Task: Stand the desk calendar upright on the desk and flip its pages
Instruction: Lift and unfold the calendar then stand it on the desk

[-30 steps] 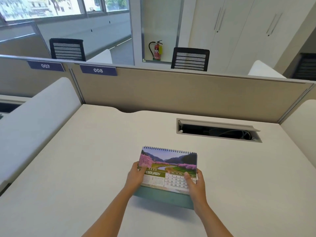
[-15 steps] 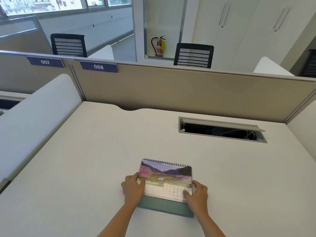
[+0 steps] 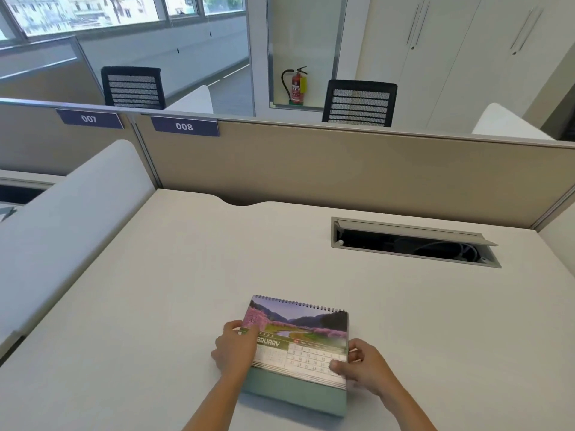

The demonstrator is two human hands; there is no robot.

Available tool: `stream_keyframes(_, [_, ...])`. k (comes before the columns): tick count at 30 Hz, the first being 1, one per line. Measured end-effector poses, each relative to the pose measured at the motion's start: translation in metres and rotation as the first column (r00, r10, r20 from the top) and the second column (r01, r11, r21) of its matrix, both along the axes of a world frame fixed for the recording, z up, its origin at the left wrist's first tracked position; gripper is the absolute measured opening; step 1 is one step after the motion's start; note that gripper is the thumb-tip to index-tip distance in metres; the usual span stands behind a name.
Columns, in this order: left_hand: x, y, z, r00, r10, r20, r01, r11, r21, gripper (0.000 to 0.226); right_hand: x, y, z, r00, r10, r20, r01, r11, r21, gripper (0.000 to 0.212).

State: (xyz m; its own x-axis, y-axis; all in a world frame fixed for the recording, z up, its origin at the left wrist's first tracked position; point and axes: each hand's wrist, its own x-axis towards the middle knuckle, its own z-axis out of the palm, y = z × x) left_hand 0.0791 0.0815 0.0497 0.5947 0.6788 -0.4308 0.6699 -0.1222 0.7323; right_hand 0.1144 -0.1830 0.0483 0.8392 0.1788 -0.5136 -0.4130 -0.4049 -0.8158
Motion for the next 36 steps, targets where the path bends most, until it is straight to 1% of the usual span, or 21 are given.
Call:
stream_keyframes(2, [0.007,0.002,0.01,0.996,0.085,0.021,-0.085,0.996,-0.021,0.05,0.005,0.006,0.012,0.999,0.016,0.045,-0.021,0.995,0.101,0.04])
stream_keyframes(4, [0.014,0.002,0.022,0.984,0.127,0.124,-0.124,0.992,-0.03,0.052,0.014,0.016,0.024,0.992,0.008,0.123,-0.026,0.989,0.144,0.034])
stream_keyframes(6, [0.02,0.002,0.035,0.949,0.124,0.291,-0.103,0.991,-0.086,0.052,0.025,0.027,0.037,0.974,-0.02,0.224,-0.013,0.989,0.148,0.023])
stream_keyframes(8, [0.026,0.004,0.05,0.872,0.131,0.472,-0.055,0.984,-0.171,0.05,0.036,0.037,0.048,0.949,-0.09,0.303,0.031,0.981,0.193,0.015])
stream_keyframes(9, [0.029,0.006,0.056,0.839,0.127,0.529,-0.032,0.982,-0.185,0.05,0.042,0.041,0.054,0.935,-0.121,0.332,0.052,0.977,0.207,0.014])
stream_keyframes(11, [0.04,0.014,0.065,0.807,0.099,0.582,0.012,0.983,-0.183,0.051,0.055,0.048,0.062,0.911,-0.156,0.383,0.076,0.973,0.216,0.015])
stream_keyframes(13, [0.053,0.022,0.071,0.806,0.063,0.588,0.044,0.985,-0.165,0.055,0.071,0.054,0.065,0.892,-0.183,0.414,0.092,0.969,0.229,0.015])
stream_keyframes(16, [0.076,0.034,0.075,0.837,0.022,0.547,0.047,0.993,-0.112,0.056,0.098,0.063,0.068,0.884,-0.202,0.423,0.101,0.963,0.248,0.017])
stream_keyframes(19, [0.106,0.044,0.08,0.848,0.019,0.53,0.02,0.998,-0.067,0.055,0.128,0.077,0.073,0.88,-0.175,0.441,0.073,0.968,0.238,0.03])
stream_keyframes(23, [0.154,0.057,0.086,0.858,0.014,0.514,-0.005,1.0,-0.018,0.05,0.17,0.092,0.071,0.868,-0.145,0.475,0.048,0.976,0.211,0.037])
stream_keyframes(27, [0.194,0.066,0.081,0.873,-0.02,0.488,0.006,1.0,0.03,0.044,0.209,0.099,0.064,0.868,-0.122,0.482,0.023,0.978,0.207,0.049])
stream_keyframes(28, [0.202,0.067,0.079,0.876,-0.024,0.482,0.013,1.0,0.027,0.046,0.218,0.1,0.061,0.869,-0.121,0.48,0.027,0.98,0.198,0.047])
stream_keyframes(32, [0.227,0.07,0.066,0.901,-0.061,0.428,0.077,0.997,-0.019,0.057,0.248,0.099,0.047,0.874,-0.133,0.468,0.069,0.986,0.152,0.029])
stream_keyframes(36, [0.244,0.074,0.053,0.92,-0.129,0.37,0.153,0.987,-0.037,0.058,0.269,0.096,0.032,0.884,-0.139,0.447,0.09,0.987,0.13,0.019])
